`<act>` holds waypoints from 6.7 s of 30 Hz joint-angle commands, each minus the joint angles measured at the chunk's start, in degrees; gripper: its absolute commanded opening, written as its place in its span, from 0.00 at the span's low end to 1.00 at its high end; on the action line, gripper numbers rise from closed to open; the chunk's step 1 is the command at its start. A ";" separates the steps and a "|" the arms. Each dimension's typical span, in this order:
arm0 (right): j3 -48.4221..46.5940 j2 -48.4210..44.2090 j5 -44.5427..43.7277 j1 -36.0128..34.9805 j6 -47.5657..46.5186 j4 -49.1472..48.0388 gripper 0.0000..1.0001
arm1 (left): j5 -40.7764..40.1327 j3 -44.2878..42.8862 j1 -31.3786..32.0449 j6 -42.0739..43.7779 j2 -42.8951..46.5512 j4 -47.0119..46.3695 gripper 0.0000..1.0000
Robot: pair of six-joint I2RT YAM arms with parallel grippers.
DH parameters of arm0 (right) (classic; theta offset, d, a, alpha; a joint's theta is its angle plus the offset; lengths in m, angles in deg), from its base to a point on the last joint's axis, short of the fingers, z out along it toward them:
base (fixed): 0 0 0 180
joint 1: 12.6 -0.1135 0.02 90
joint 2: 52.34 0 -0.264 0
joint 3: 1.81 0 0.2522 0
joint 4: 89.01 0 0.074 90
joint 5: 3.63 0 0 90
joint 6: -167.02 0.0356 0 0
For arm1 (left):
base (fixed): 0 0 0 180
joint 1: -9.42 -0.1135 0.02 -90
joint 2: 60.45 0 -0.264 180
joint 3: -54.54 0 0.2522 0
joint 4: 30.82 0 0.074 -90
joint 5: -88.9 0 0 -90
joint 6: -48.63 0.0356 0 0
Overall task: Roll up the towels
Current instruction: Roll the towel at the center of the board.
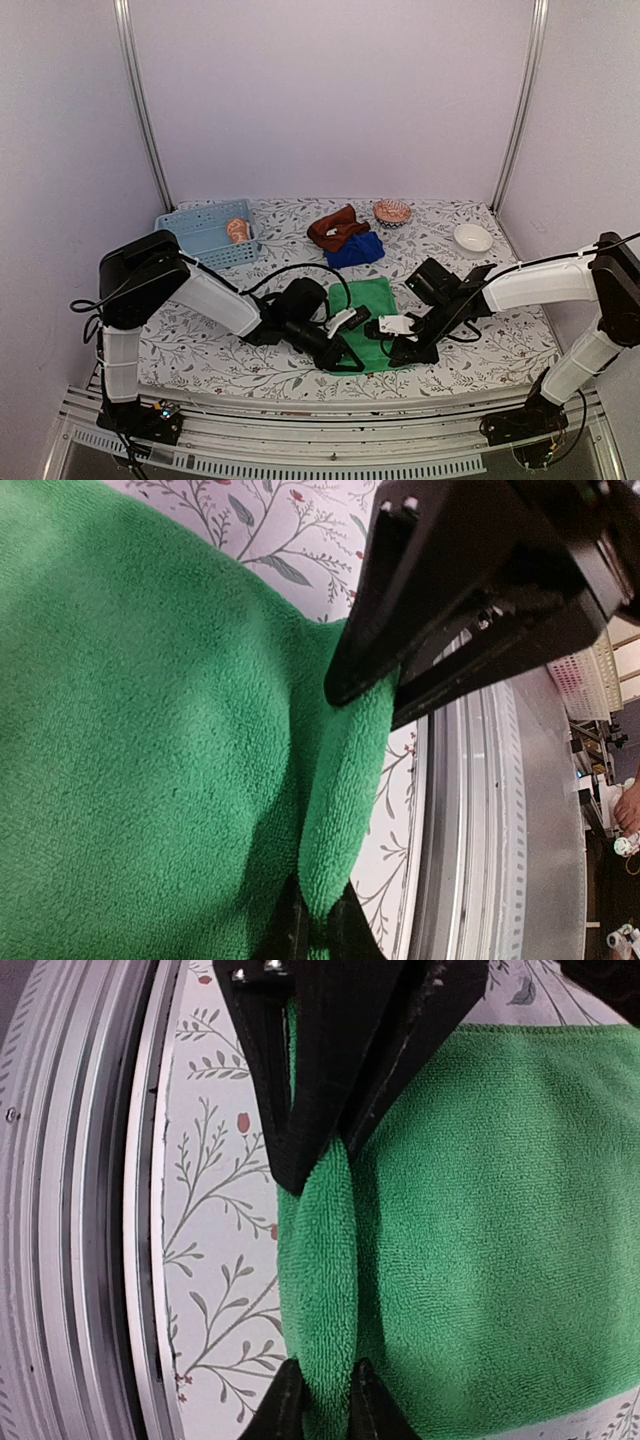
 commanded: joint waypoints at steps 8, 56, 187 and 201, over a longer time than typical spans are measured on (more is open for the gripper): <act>-9.01 9.24 17.00 8.54 -3.84 15.85 0.03 | 6.44 -1.78 -2.24 -1.69 -1.10 4.03 0.00; -29.05 40.02 18.06 15.87 4.50 30.29 0.03 | -41.45 -5.07 14.20 41.36 11.51 23.59 0.42; -34.04 44.30 25.69 9.95 -6.23 39.83 0.03 | -47.53 -3.28 17.44 44.07 9.30 20.24 0.35; -34.38 44.23 27.54 10.11 -6.58 40.10 0.05 | -46.56 -3.04 17.65 43.38 4.08 20.75 0.35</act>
